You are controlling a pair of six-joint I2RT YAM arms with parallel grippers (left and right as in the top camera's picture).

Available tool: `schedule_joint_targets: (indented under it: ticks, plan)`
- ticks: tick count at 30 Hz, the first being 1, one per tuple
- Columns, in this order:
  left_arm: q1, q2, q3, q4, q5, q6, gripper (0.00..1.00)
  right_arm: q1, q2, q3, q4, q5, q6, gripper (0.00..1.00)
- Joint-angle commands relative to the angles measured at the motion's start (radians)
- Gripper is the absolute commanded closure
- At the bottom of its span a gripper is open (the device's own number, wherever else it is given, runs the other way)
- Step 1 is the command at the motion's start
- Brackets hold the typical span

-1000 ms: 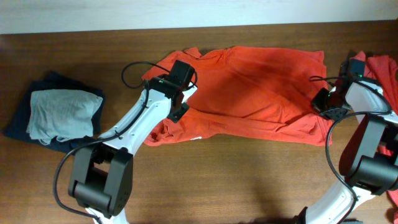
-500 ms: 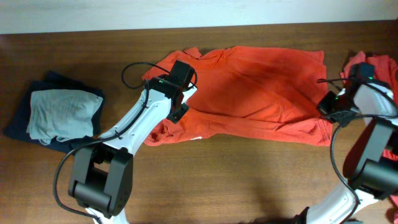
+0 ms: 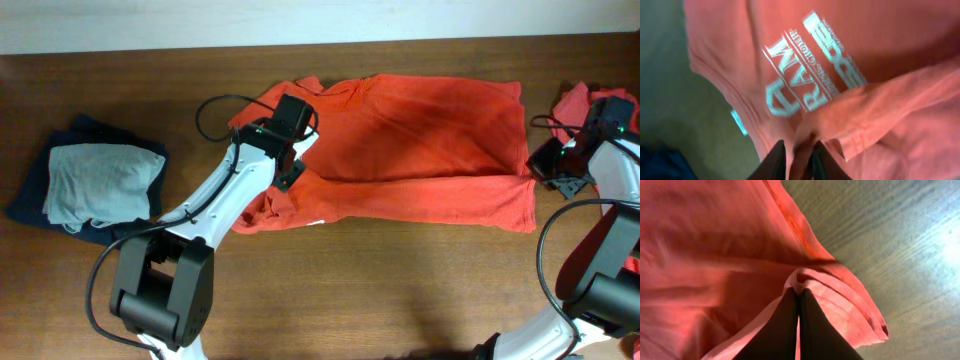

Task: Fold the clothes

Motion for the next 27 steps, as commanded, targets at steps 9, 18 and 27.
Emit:
schedule_joint_targets:
  ticks: [9, 18, 27]
  plan:
    - [0.043, 0.009, 0.014, 0.114, 0.005, -0.006, 0.71, 0.014, -0.019, 0.014, 0.041, -0.009, 0.011, 0.96]
    - [0.048, -0.006, 0.072, -0.071, -0.007, -0.09, 0.71, -0.006, -0.021, 0.016, 0.016, -0.046, 0.011, 0.41]
    - [0.011, -0.013, 0.071, -0.248, 0.172, -0.072, 0.6, -0.021, -0.021, 0.015, -0.043, -0.087, 0.01, 0.31]
